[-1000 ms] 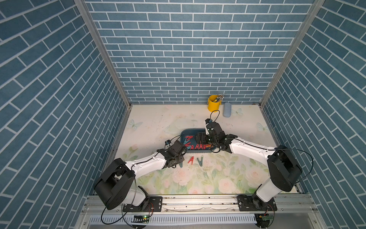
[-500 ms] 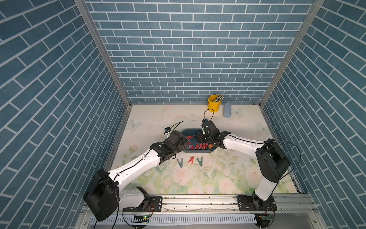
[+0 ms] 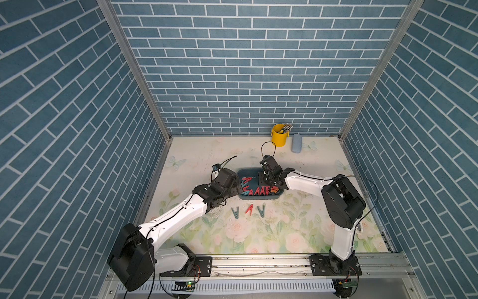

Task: Take the clothespins out of the storage box
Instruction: Pick up the clothespin from the storage box.

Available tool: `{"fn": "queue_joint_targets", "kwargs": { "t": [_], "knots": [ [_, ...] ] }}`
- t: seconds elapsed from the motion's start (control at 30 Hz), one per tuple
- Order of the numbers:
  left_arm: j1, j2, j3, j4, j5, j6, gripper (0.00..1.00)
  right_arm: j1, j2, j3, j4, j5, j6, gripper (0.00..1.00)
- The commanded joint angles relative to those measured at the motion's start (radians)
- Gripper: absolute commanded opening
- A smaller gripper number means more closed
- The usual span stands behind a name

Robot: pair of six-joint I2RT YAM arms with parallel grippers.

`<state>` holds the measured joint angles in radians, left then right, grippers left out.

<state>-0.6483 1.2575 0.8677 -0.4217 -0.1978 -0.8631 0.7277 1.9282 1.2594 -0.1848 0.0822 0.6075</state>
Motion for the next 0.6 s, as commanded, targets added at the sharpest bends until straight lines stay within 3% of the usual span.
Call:
{"fn": "queue_joint_targets", "kwargs": {
  "t": [0.0,0.37,0.57],
  "knots": [
    [0.015,-0.007,0.016,-0.007,-0.003,0.028,1.0,-0.015,0.04,0.03,-0.04,0.021,0.045,0.35],
    [0.036,0.011,0.016,0.007,0.017,0.044,1.0,-0.034,0.082,0.044,-0.054,0.019,0.095,0.37],
    [0.039,0.01,0.01,0.011,0.024,0.047,1.0,-0.038,0.097,0.056,-0.047,0.008,0.124,0.44]
  ]
}}
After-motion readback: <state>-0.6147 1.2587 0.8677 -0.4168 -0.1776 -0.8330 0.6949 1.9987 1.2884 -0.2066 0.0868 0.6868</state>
